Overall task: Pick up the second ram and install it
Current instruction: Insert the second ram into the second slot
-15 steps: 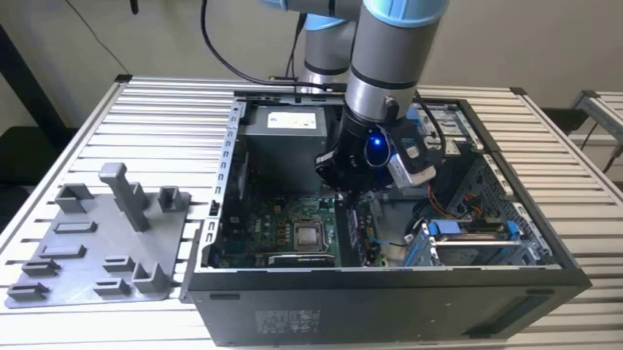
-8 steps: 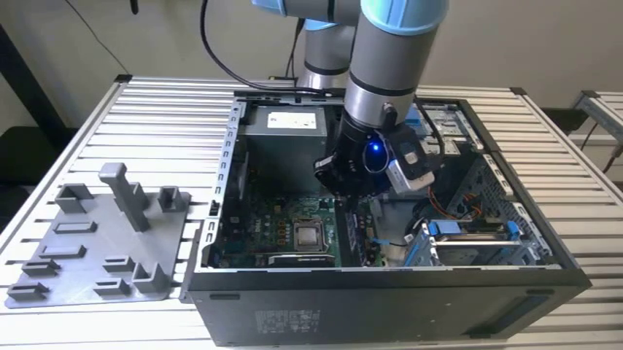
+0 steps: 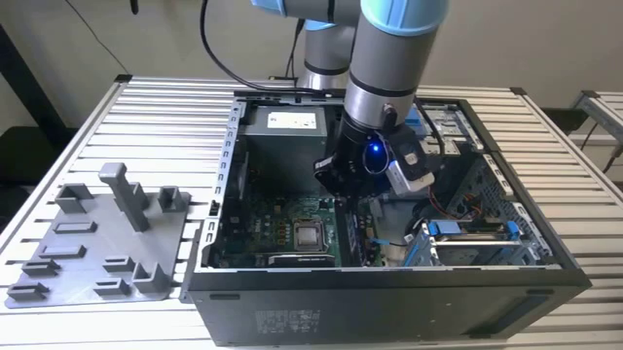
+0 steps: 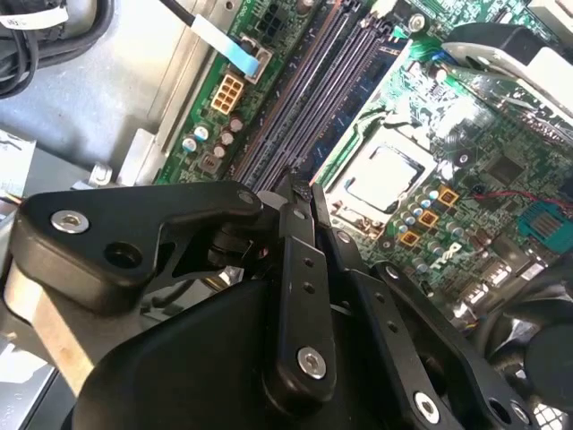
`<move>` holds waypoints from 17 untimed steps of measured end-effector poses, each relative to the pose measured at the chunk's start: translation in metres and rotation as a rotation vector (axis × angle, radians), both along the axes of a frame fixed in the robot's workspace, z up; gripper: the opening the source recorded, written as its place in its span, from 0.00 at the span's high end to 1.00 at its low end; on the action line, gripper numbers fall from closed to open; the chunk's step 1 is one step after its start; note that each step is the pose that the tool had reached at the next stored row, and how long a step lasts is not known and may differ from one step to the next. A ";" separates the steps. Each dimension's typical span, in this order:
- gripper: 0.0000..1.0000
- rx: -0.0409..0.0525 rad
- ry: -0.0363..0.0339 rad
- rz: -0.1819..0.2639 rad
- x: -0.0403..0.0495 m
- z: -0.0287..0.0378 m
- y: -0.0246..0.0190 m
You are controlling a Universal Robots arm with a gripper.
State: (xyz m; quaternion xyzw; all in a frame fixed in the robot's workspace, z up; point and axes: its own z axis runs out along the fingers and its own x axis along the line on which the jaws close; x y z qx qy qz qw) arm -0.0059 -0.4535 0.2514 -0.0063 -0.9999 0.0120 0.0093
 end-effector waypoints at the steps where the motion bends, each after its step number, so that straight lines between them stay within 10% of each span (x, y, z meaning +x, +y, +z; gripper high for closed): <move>1: 0.86 0.0000 0.0000 0.000 0.0000 -0.0004 -0.0009; 17: 0.86 0.0002 0.0014 -0.016 -0.0008 -0.0168 -0.0035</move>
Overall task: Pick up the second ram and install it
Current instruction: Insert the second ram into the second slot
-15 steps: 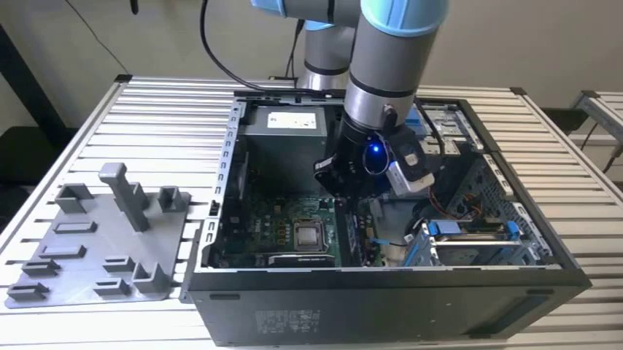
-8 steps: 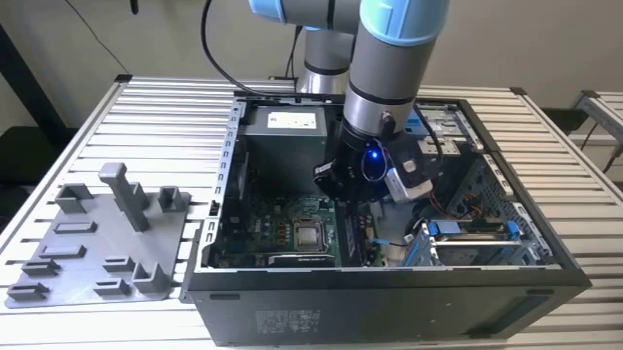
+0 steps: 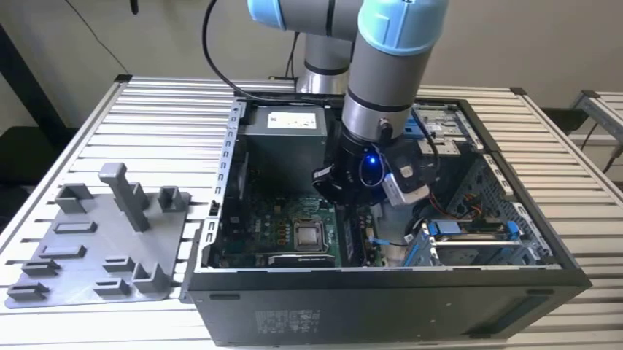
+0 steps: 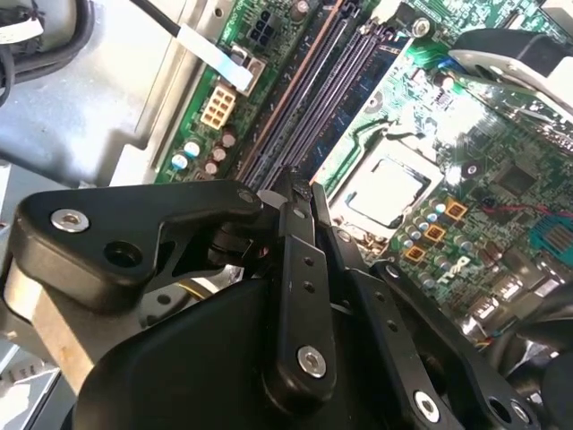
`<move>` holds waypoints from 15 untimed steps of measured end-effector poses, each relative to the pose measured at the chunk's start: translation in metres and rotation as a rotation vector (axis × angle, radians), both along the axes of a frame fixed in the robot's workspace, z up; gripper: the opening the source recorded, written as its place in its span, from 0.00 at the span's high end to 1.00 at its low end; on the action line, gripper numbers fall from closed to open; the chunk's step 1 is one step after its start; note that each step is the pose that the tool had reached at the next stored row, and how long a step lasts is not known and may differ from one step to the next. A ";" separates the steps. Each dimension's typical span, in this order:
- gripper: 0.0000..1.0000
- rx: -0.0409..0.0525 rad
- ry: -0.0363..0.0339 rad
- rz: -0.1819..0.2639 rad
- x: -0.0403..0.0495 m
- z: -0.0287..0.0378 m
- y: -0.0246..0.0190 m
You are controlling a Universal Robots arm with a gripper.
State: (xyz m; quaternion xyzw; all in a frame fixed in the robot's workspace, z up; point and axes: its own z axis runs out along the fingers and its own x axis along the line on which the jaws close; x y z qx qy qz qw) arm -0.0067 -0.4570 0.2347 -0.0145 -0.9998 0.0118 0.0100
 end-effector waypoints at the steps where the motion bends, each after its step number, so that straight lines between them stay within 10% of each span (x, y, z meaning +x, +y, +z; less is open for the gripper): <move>1: 0.86 -0.0001 0.0000 0.000 0.0000 -0.0004 0.0000; 15: 0.86 -0.0007 0.0000 0.002 0.0000 -0.0062 0.0000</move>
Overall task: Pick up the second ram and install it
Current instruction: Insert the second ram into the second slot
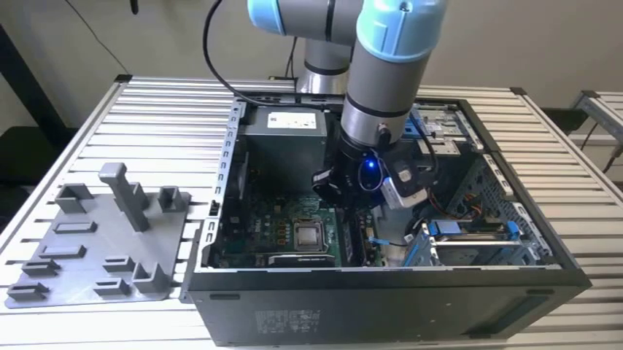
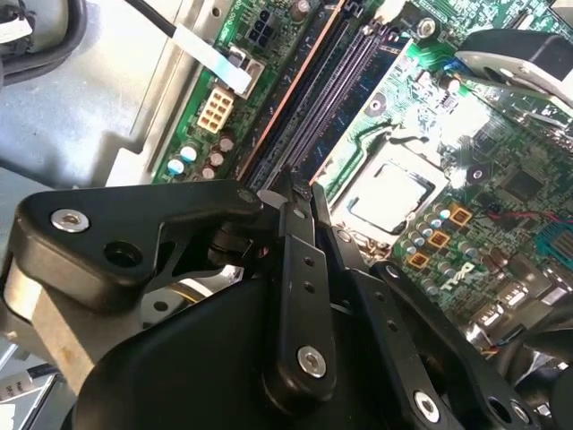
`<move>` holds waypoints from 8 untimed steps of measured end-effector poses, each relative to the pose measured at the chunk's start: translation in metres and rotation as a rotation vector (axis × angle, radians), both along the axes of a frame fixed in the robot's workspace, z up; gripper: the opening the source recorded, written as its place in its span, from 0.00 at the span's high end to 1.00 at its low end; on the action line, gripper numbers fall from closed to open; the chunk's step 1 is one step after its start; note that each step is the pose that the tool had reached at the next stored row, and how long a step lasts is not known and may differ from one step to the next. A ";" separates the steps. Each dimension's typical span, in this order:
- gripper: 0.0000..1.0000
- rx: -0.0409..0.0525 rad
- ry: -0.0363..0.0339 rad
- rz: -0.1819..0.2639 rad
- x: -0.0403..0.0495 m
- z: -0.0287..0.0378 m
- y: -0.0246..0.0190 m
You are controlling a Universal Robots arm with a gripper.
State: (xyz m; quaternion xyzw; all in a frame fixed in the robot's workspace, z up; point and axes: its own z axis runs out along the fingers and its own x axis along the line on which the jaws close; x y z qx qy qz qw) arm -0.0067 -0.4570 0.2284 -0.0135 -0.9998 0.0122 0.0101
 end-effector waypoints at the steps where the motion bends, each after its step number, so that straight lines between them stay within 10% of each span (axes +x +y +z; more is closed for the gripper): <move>1: 0.86 -0.0002 0.0000 0.000 0.0000 -0.0002 0.0000; 8: 0.86 -0.0021 0.0000 0.005 0.0017 -0.0007 0.0000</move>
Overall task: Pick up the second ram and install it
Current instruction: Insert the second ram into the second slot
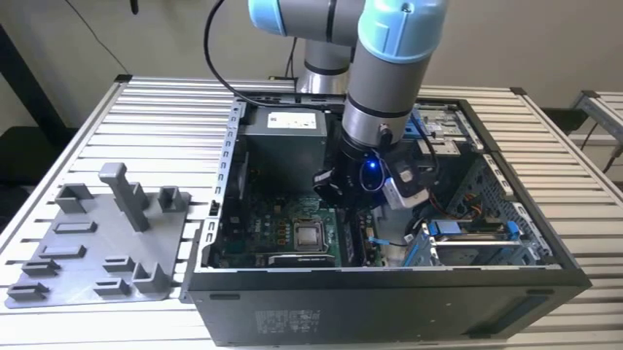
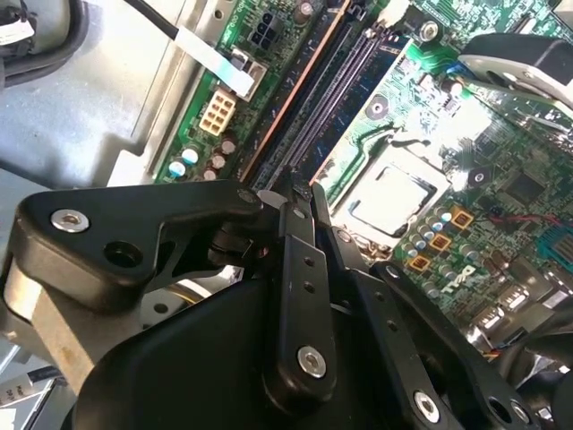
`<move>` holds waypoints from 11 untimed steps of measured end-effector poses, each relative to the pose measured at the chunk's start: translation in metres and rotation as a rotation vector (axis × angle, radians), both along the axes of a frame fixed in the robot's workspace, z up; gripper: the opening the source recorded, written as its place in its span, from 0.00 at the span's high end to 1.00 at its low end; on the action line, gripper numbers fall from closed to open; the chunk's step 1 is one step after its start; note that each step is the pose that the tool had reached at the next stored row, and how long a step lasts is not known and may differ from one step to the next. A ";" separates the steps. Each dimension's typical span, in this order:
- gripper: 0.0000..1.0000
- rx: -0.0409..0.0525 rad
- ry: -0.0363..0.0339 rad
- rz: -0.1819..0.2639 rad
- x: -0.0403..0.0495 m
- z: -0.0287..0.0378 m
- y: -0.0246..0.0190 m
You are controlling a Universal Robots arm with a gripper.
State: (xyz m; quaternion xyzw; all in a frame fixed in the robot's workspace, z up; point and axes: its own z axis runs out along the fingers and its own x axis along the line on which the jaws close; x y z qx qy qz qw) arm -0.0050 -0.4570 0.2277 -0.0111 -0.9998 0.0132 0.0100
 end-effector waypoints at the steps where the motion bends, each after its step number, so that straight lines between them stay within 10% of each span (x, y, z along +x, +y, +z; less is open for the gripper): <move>1: 0.86 -0.0001 0.0000 0.001 0.0002 0.0000 0.0000; 11: 0.86 -0.0005 0.0000 0.003 0.0004 -0.0011 -0.0004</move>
